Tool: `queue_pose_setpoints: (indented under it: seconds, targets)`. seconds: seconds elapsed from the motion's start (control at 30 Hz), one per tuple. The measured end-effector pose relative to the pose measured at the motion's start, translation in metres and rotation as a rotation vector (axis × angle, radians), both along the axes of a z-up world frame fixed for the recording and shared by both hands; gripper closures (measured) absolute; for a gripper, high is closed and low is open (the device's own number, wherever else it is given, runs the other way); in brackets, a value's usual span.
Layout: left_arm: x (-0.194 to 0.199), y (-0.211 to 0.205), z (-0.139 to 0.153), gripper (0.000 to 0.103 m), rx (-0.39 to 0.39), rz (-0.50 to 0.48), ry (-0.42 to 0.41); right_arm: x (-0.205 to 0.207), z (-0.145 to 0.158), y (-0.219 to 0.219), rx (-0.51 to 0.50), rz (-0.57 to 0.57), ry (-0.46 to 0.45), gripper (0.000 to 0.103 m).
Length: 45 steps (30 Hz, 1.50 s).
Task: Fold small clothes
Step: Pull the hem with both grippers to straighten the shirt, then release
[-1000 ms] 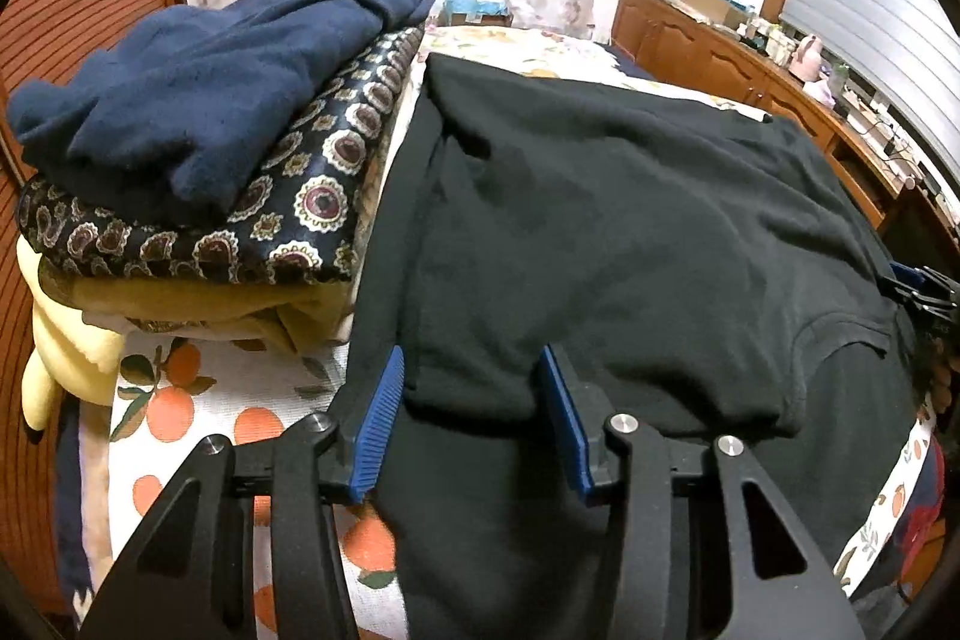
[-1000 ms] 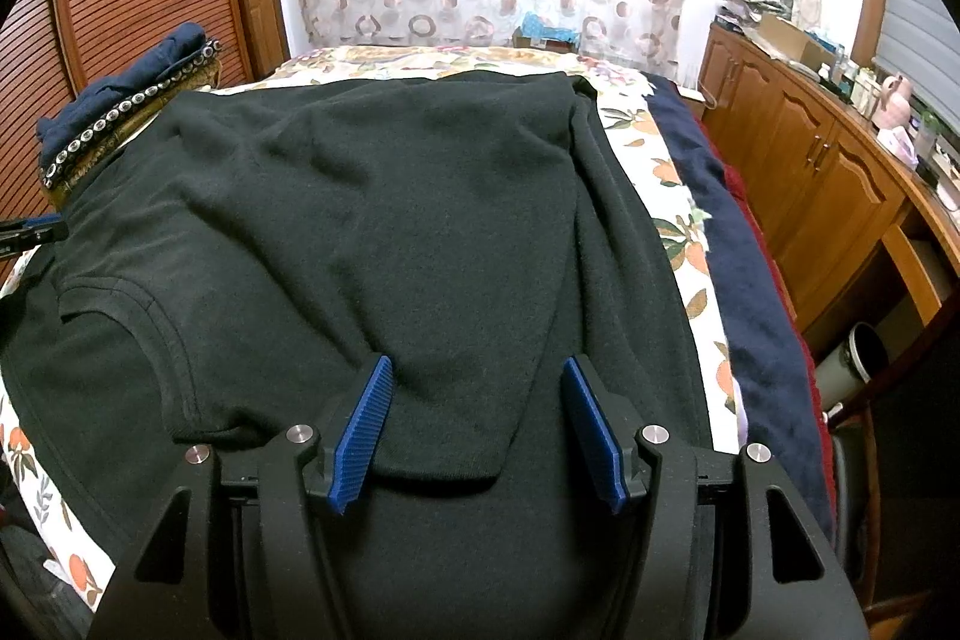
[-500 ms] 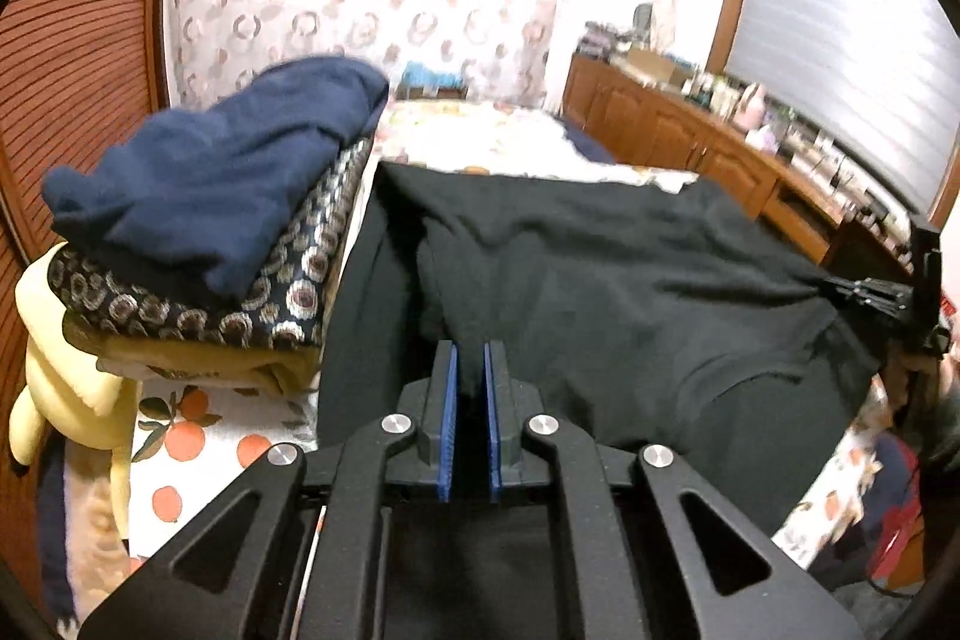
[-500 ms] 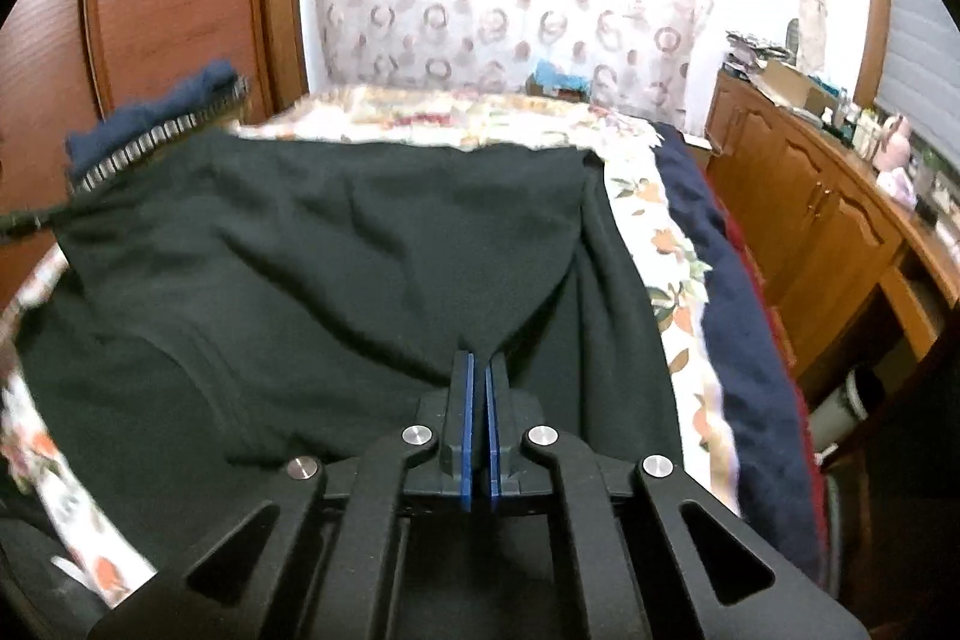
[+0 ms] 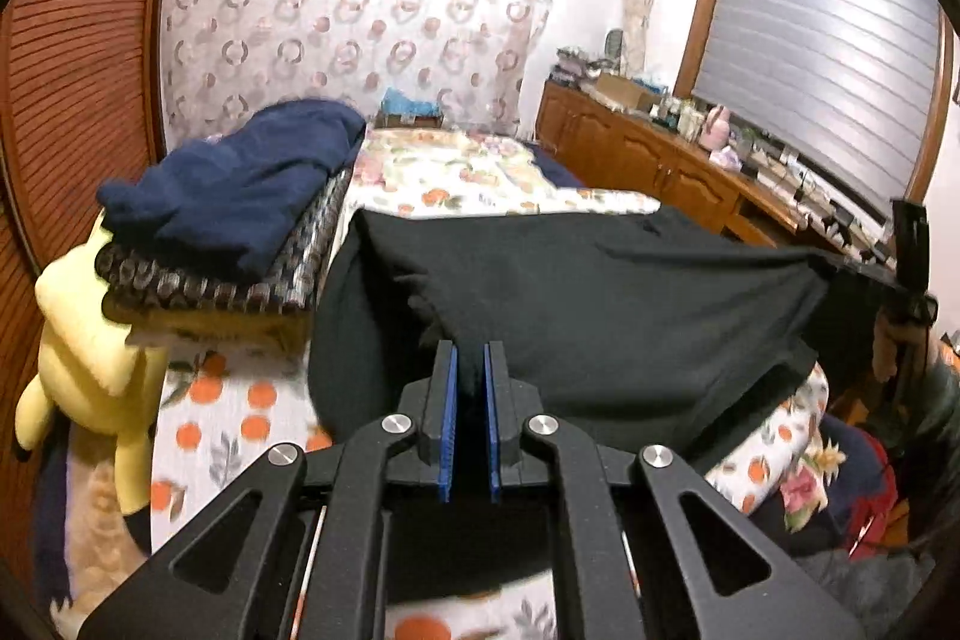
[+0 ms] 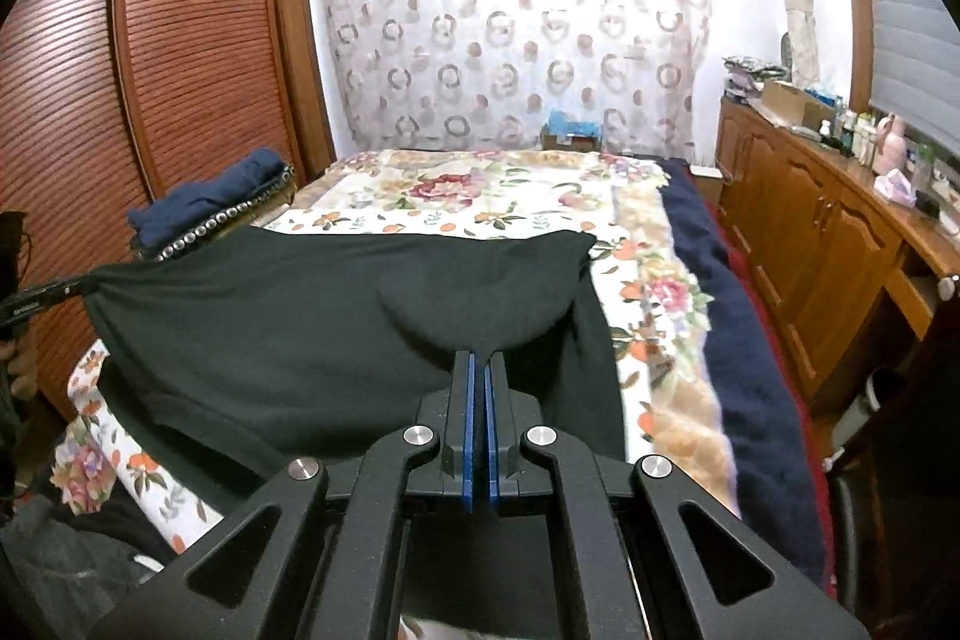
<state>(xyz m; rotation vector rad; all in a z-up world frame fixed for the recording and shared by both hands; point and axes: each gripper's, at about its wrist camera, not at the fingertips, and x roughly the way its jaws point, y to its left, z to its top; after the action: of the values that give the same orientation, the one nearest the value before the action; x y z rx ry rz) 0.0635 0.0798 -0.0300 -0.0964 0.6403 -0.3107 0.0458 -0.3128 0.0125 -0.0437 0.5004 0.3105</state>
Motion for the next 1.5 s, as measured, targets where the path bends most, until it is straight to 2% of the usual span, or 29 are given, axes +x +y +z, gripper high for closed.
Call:
queue_pose_setpoints:
  seconds: [0.4, 0.5, 0.67, 0.73, 0.8, 0.93, 1.07, 1.13, 1.27, 1.37, 1.5]
  targets:
    - [-0.002, 0.001, -0.048, 0.094, 0.086, 0.058, 0.115, 0.003, -0.046, 0.010, -0.064, -0.033, 0.138, 0.100]
    - [-0.005, 0.000, -0.052, 0.094, 0.091, 0.062, 0.118, 0.008, -0.043, 0.010, -0.073, -0.047, 0.141, 0.100]
    - [-0.005, -0.002, -0.050, 0.094, 0.098, 0.062, 0.108, 0.003, -0.022, 0.018, -0.082, -0.064, 0.100, 0.093]
    - [-0.006, -0.003, -0.050, 0.094, 0.100, 0.062, 0.106, -0.002, -0.021, 0.022, -0.092, -0.072, 0.086, 0.074]
    - [-0.006, -0.003, -0.050, 0.094, 0.100, 0.062, 0.106, -0.005, -0.018, 0.028, -0.091, -0.061, 0.072, 0.069]
    - [-0.006, -0.004, -0.050, 0.094, 0.101, 0.062, 0.108, -0.011, -0.029, 0.040, -0.090, -0.020, 0.062, 0.061]
    - [-0.006, -0.009, -0.049, 0.094, 0.110, 0.060, 0.109, 0.000, -0.038, 0.058, -0.079, 0.027, 0.068, 0.058]
    - [-0.007, -0.009, -0.049, 0.094, 0.111, 0.062, 0.110, 0.013, -0.047, 0.068, -0.071, 0.052, 0.091, 0.055]
    - [-0.006, -0.010, -0.052, 0.093, 0.120, 0.069, 0.119, 0.030, -0.076, 0.099, -0.094, 0.113, 0.155, 0.055]
    - [-0.004, -0.008, -0.058, 0.090, 0.120, 0.075, 0.134, 0.037, -0.093, 0.118, -0.126, 0.145, 0.191, 0.055]
    - [-0.002, -0.005, -0.062, 0.060, 0.133, 0.095, 0.134, 0.043, -0.103, 0.130, -0.170, 0.168, 0.206, 0.054]
